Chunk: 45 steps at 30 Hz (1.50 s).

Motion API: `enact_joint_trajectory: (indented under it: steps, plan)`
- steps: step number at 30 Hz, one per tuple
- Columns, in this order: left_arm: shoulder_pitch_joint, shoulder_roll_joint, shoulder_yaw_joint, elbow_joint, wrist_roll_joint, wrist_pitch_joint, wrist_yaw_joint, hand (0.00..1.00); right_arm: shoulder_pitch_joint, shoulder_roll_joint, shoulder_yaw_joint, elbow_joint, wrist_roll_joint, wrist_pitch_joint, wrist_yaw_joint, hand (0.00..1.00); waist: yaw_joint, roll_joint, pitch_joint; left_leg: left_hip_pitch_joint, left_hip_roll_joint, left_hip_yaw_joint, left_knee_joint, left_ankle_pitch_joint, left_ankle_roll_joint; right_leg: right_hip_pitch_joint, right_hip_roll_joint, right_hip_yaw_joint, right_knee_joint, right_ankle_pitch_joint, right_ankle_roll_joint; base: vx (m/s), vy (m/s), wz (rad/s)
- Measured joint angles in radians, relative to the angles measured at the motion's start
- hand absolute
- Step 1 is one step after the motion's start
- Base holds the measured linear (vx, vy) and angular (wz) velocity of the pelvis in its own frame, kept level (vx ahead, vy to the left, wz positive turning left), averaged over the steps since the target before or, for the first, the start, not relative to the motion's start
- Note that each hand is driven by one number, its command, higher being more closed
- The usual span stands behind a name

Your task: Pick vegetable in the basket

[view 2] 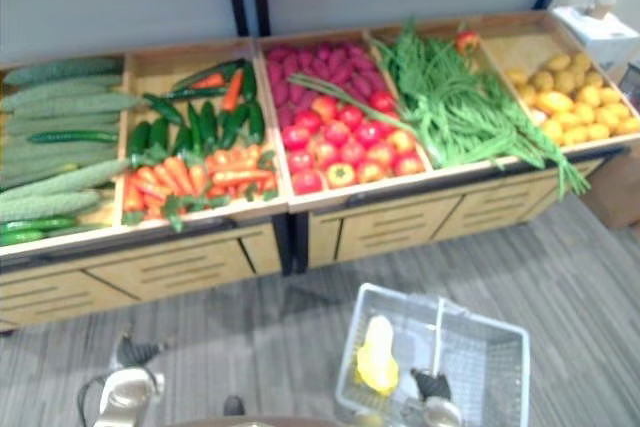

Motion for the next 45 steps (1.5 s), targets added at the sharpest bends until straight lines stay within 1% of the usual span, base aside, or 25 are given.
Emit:
enact_joint_trajectory:
  steps: [2,4,6,8,10,12,14,17,19,20,22,26,27,28,30,33,34,36,37,38,39,40,42,43,45]
  plan:
    - [-0.005,0.016,-0.002,-0.100,0.036,0.000,0.061,0.00,-0.006,-0.001,0.021,-0.008,0.000,-0.002,-0.007,1.00,-0.001,0.004,0.003,0.002,0.000,0.028,0.000,-0.001,-0.001,-0.023,0.001,0.032,0.011,0.000,0.000,0.01,0.010,-0.34]
    - [-0.036,0.022,-0.004,-0.174,0.080,0.000,0.096,0.00,-0.007,-0.001,0.027,-0.024,0.000,-0.004,-0.007,1.00,-0.002,0.010,0.014,0.001,0.000,0.042,0.000,-0.002,0.000,-0.036,0.001,0.044,0.015,0.000,0.000,0.02,0.007,-0.24]
    - [-0.062,0.037,-0.013,-0.234,0.111,-0.002,0.113,0.00,-0.008,-0.002,0.034,-0.041,0.000,-0.006,-0.007,1.00,-0.011,0.015,0.023,-0.002,0.000,0.048,0.000,-0.002,0.000,-0.042,0.002,0.050,0.016,0.000,0.000,0.02,0.003,-0.11]
    - [-0.109,0.068,-0.024,-0.264,0.154,-0.008,0.126,0.00,-0.010,-0.003,0.037,-0.048,0.000,-0.010,-0.007,1.00,-0.024,0.020,0.032,-0.002,0.000,0.054,0.000,-0.002,0.000,-0.048,0.003,0.058,0.016,0.000,0.000,0.05,0.001,-0.15]
    - [-0.148,0.103,-0.047,-0.272,0.176,-0.008,0.142,0.00,-0.015,-0.014,0.064,-0.057,0.000,-0.013,-0.007,1.00,-0.024,0.021,0.041,-0.002,-0.001,0.078,0.001,-0.002,0.000,-0.069,0.005,0.085,0.023,0.001,-0.001,0.05,0.001,-0.35]
    - [-0.186,0.127,-0.076,-0.289,0.193,-0.008,0.143,0.00,-0.020,-0.019,0.064,-0.079,0.000,-0.016,-0.007,1.00,-0.027,0.024,0.061,-0.003,-0.002,0.087,0.001,-0.002,0.000,-0.084,0.005,0.100,0.030,0.001,-0.001,0.04,-0.002,-0.21]
    - [-0.219,0.145,-0.092,-0.295,0.202,-0.010,0.142,0.00,-0.028,-0.021,0.066,-0.083,0.000,-0.018,-0.007,1.00,-0.030,0.023,0.067,-0.010,-0.002,0.102,0.001,-0.002,0.000,-0.100,0.007,0.112,0.033,0.001,-0.001,0.02,-0.001,-0.16]
    - [-0.259,0.187,-0.106,-0.295,0.222,-0.010,0.143,0.00,-0.039,-0.021,0.082,-0.095,0.000,-0.021,-0.007,1.00,-0.045,0.023,0.086,-0.016,-0.001,0.121,0.001,-0.002,0.000,-0.118,0.010,0.129,0.036,0.001,-0.001,0.03,-0.007,-0.19]
    - [-0.293,0.230,-0.124,-0.295,0.224,-0.008,0.143,0.00,-0.042,-0.021,0.108,-0.124,0.001,-0.022,-0.007,1.00,-0.049,0.020,0.093,-0.019,0.002,0.157,0.001,-0.009,0.005,-0.155,0.017,0.166,0.058,0.001,-0.002,0.03,0.000,-0.39]
    - [-0.308,0.237,-0.126,-0.295,0.224,-0.007,0.143,0.00,-0.042,-0.021,0.112,-0.131,0.000,-0.024,-0.007,1.00,-0.049,0.021,0.097,-0.019,0.003,0.163,0.001,-0.012,0.004,-0.162,0.019,0.174,0.063,0.001,-0.002,0.03,-0.004,-0.38]
    - [-0.378,0.258,-0.131,-0.293,0.225,-0.004,0.143,0.00,-0.044,-0.021,0.126,-0.158,0.000,-0.030,-0.006,1.00,-0.051,0.013,0.108,-0.036,0.004,0.186,0.001,-0.015,0.002,-0.200,0.025,0.206,0.073,0.002,-0.003,0.03,-0.011,-0.32]
    - [-0.470,0.285,-0.152,-0.271,0.225,0.003,0.144,0.00,-0.045,-0.019,0.148,-0.188,0.001,-0.035,-0.006,1.00,-0.052,0.003,0.134,-0.035,0.015,0.216,0.001,-0.023,-0.007,-0.223,0.043,0.244,0.082,0.009,-0.013,0.03,-0.017,-0.24]
    - [-0.489,0.291,-0.164,-0.256,0.226,0.004,0.144,0.00,-0.046,-0.018,0.153,-0.197,0.001,-0.035,-0.006,1.00,-0.056,0.002,0.137,-0.035,0.017,0.220,0.001,-0.026,-0.010,-0.228,0.047,0.261,0.083,0.009,-0.013,0.07,-0.007,-0.17]
    - [-0.518,0.307,-0.167,-0.249,0.231,0.014,0.144,0.00,-0.046,-0.019,0.178,-0.213,0.001,-0.040,-0.006,1.00,-0.062,-0.005,0.144,-0.046,0.019,0.237,0.001,-0.027,-0.010,-0.251,0.051,0.290,0.093,0.009,-0.013,0.08,0.001,-0.13]
    - [-0.540,0.317,-0.167,-0.229,0.232,0.028,0.140,0.00,-0.045,-0.018,0.183,-0.230,0.001,-0.041,-0.006,1.00,-0.071,-0.006,0.152,-0.049,0.020,0.239,0.001,-0.027,-0.010,-0.256,0.051,0.309,0.096,0.009,-0.013,0.09,0.003,-0.05]
    - [-0.553,0.317,-0.167,-0.215,0.234,0.042,0.137,0.00,-0.044,-0.018,0.183,-0.234,0.001,-0.041,-0.006,1.00,-0.072,-0.005,0.152,-0.049,0.023,0.241,0.001,-0.027,-0.010,-0.256,0.053,0.323,0.103,0.009,-0.013,0.09,-0.001,0.05]
    - [-0.562,0.318,-0.168,-0.212,0.249,0.051,0.132,0.00,-0.043,-0.018,0.184,-0.234,0.002,-0.042,-0.006,1.00,-0.072,-0.005,0.152,-0.049,0.026,0.242,0.001,-0.027,-0.010,-0.256,0.055,0.324,0.107,0.009,-0.013,0.12,-0.013,0.08]
    - [-0.568,0.320,-0.168,-0.212,0.270,0.067,0.125,0.00,-0.044,-0.019,0.186,-0.238,0.004,-0.042,-0.006,1.00,-0.068,0.001,0.155,-0.045,0.039,0.243,0.004,-0.027,-0.010,-0.281,0.067,0.333,0.170,0.009,-0.013,0.11,-0.052,0.02]
    - [-0.581,0.320,-0.167,-0.210,0.270,0.078,0.115,0.00,-0.047,-0.018,0.187,-0.247,0.013,-0.045,-0.006,1.00,-0.064,0.013,0.171,-0.051,0.066,0.243,0.035,-0.028,-0.011,-0.368,0.097,0.354,0.309,-0.010,-0.017,0.05,-0.108,-0.09]
    - [-0.588,0.317,-0.167,-0.205,0.270,0.083,0.114,0.00,-0.049,-0.018,0.186,-0.252,0.025,-0.052,-0.008,1.00,-0.058,0.021,0.177,-0.052,0.079,0.243,0.045,-0.030,-0.013,-0.388,0.115,0.366,0.306,-0.025,-0.032,0.12,-0.185,0.15]
    - [-0.610,0.327,-0.157,-0.185,0.271,0.090,0.105,0.00,-0.033,-0.029,0.208,-0.264,0.031,-0.065,-0.007,1.00,-0.069,-0.016,0.175,-0.048,0.069,0.256,0.092,-0.067,-0.054,-0.339,0.100,0.366,0.044,0.120,-0.017,0.15,-0.140,0.07]
    - [-0.614,0.330,-0.157,-0.184,0.271,0.091,0.098,0.00,-0.042,-0.047,0.223,-0.274,0.029,-0.066,-0.008,1.00,-0.067,0.004,0.184,-0.056,0.090,0.269,0.107,-0.074,-0.056,-0.337,0.117,0.369,0.033,0.120,-0.019,0.17,-0.130,0.07]
    - [-0.622,0.328,-0.161,-0.184,0.274,0.089,0.082,0.00,-0.050,-0.058,0.228,-0.279,0.029,-0.064,-0.005,1.00,-0.068,0.022,0.194,-0.059,0.105,0.270,0.122,-0.073,-0.055,-0.335,0.129,0.375,0.030,0.120,-0.019,0.10,-0.051,-0.16]
    - [-0.623,0.328,-0.162,-0.184,0.287,0.089,0.071,0.00,-0.049,-0.056,0.226,-0.279,0.031,-0.062,-0.005,1.00,-0.075,0.023,0.194,-0.058,0.108,0.270,0.140,-0.073,-0.056,-0.326,0.129,0.378,0.030,0.120,-0.019,0.07,-0.027,-0.07]
    - [-0.623,0.322,-0.170,-0.184,0.309,0.088,0.062,0.00,-0.035,-0.053,0.220,-0.277,0.034,-0.058,-0.006,1.00,-0.076,0.023,0.195,-0.046,0.108,0.270,0.169,-0.073,-0.056,-0.301,0.119,0.380,0.030,0.120,-0.019,0.09,-0.002,0.02]
